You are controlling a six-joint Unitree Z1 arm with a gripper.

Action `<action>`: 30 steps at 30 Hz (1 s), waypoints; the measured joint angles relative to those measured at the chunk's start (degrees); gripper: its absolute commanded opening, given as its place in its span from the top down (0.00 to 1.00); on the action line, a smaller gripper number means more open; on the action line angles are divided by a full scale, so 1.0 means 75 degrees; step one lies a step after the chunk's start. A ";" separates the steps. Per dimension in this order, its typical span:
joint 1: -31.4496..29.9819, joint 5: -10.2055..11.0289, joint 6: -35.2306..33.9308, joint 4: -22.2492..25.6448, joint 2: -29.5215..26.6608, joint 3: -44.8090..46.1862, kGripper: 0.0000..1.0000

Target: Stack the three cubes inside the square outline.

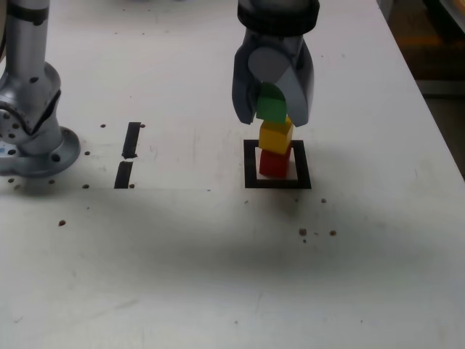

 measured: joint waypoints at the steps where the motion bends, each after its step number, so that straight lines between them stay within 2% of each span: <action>1: 0.0012 0.0006 0.0014 -0.0050 0.0000 0.0019 0.85; 9: 0.0013 0.0019 0.0099 -0.0569 0.0045 0.0250 0.76; 17: 0.0100 0.0019 0.0113 -0.0744 0.0073 0.0471 0.57; 30: 0.0151 -0.0014 0.0231 -0.0898 0.0075 0.0529 0.36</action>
